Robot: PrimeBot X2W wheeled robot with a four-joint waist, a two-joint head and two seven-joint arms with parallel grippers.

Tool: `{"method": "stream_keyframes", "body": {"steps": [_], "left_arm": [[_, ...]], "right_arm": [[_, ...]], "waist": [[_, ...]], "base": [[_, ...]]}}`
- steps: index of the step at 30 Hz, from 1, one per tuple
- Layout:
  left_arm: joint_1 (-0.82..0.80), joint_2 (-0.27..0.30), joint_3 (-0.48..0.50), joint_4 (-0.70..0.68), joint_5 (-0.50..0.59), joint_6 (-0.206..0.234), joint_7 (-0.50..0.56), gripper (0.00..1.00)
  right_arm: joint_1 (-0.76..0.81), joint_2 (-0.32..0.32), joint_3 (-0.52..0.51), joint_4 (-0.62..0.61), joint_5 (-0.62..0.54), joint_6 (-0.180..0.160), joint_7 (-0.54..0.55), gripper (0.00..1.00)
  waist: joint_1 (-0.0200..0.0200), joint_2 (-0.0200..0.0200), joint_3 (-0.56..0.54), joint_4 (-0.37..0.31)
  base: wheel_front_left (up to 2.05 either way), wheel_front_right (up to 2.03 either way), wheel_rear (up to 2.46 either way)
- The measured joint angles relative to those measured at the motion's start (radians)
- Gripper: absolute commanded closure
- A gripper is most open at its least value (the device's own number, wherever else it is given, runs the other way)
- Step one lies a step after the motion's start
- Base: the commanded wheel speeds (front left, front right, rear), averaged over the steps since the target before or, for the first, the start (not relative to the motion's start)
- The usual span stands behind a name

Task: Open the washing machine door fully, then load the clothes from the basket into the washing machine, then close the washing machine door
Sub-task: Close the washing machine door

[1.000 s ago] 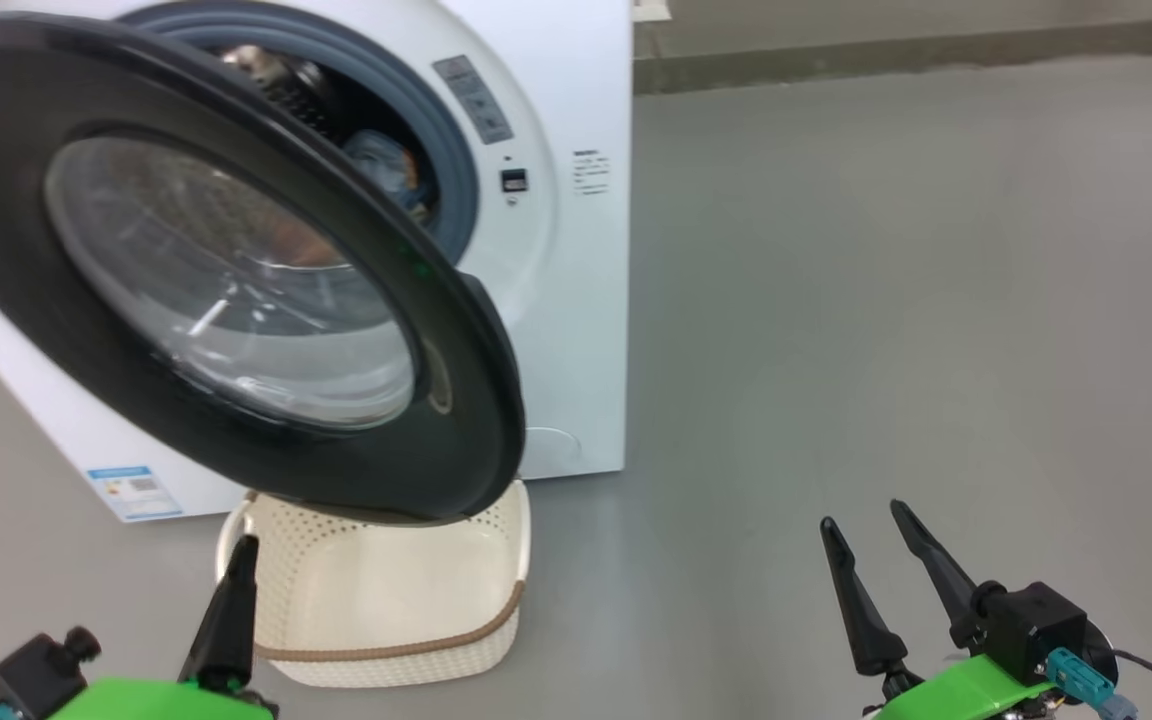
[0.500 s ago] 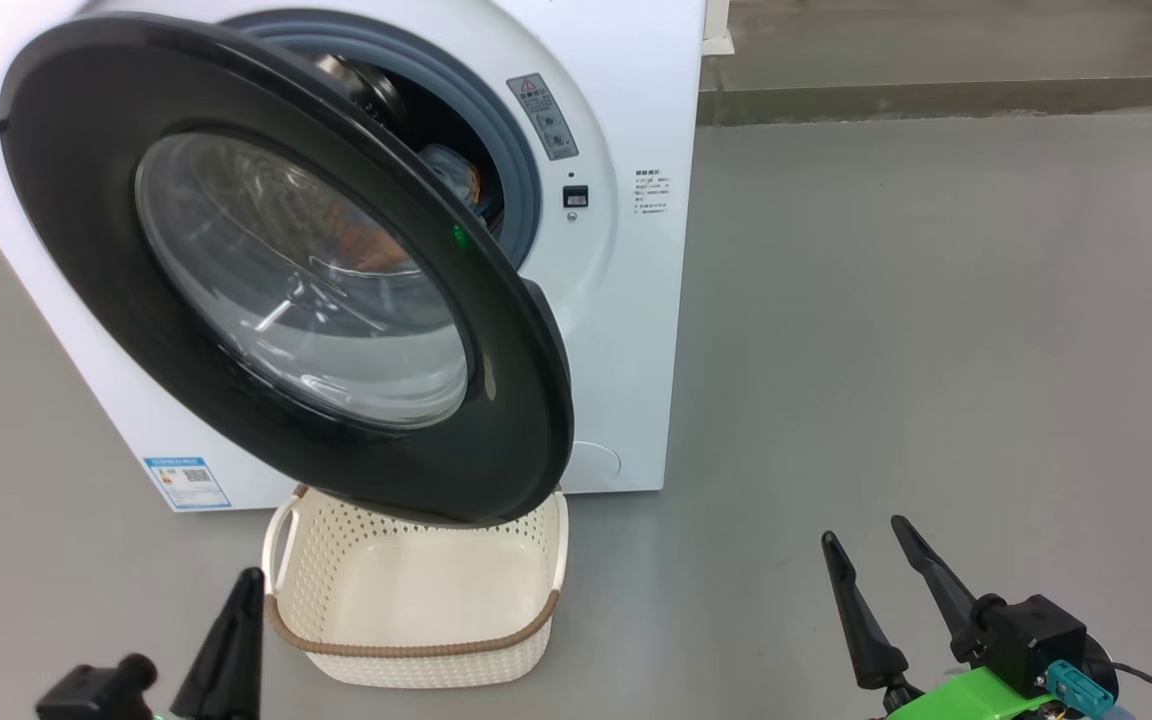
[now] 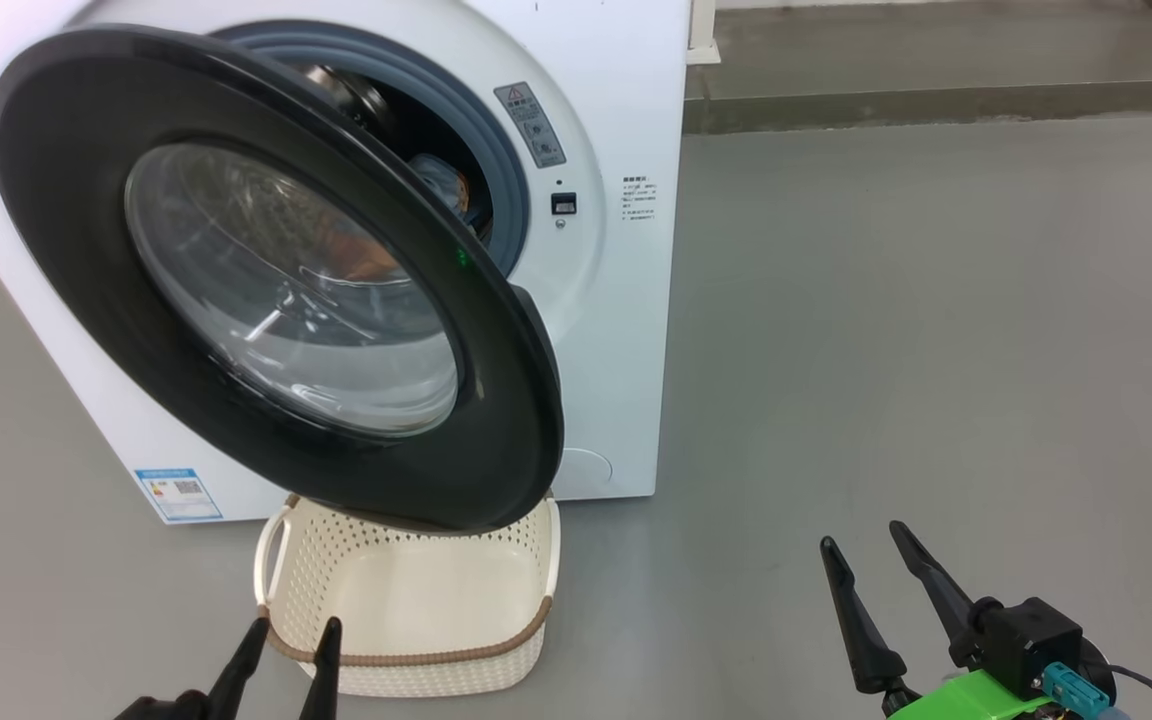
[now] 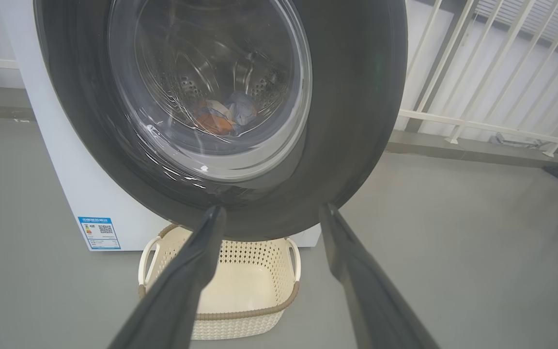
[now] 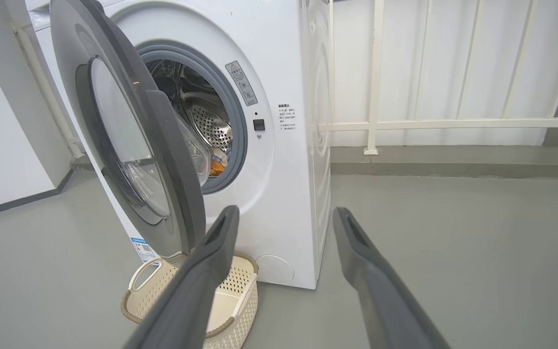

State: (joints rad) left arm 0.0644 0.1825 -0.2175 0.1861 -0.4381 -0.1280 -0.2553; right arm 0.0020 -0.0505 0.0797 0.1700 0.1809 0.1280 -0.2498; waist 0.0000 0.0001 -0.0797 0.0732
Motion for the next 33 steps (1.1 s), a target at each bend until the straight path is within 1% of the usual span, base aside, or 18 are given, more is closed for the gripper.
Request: {"method": "stream_keyframes", "body": {"steps": [10, 14, 19, 22, 28, 33], "left_arm": [[0.000, -0.001, 0.000, 0.014, 0.002, 0.000, 0.000, 0.00], [0.000, -0.002, 0.001, 0.018, 0.005, 0.000, 0.000, 0.00], [0.000, -0.006, 0.004, 0.020, 0.008, 0.000, 0.000, 0.00], [0.000, -0.007, 0.004, 0.020, 0.012, 0.000, 0.000, 0.00], [0.000, -0.009, 0.004, 0.024, 0.012, 0.000, 0.000, 0.00], [0.000, -0.009, 0.004, 0.025, 0.012, 0.000, 0.000, 0.00]], "right_arm": [[0.000, 0.000, -0.006, 0.005, 0.000, 0.000, 0.000, 0.00], [0.000, 0.002, -0.046, 0.007, -0.001, 0.000, 0.000, 0.00], [0.000, 0.003, -0.124, 0.021, -0.014, 0.000, 0.000, 0.00], [0.000, 0.004, -0.147, 0.021, -0.014, 0.000, 0.000, 0.00], [0.000, 0.004, -0.166, 0.020, -0.014, 0.000, 0.000, 0.00], [0.000, 0.005, -0.155, 0.021, -0.014, 0.000, 0.000, 0.00]], "waist": [[0.0000, 0.0000, -0.006, -0.004], [0.0000, 0.0000, -0.007, -0.004], [0.0000, 0.0000, -0.008, -0.004], [0.0000, 0.0000, -0.008, -0.002], [0.0000, 0.0000, -0.009, 0.000], [0.0000, 0.0000, -0.010, 0.002]], "base": [[0.00, 0.00, 0.00], [0.00, 0.00, 0.00], [0.00, 0.00, 0.00], [0.00, 0.00, 0.00], [0.00, 0.00, 0.00], [0.00, 0.00, 0.00]]}}
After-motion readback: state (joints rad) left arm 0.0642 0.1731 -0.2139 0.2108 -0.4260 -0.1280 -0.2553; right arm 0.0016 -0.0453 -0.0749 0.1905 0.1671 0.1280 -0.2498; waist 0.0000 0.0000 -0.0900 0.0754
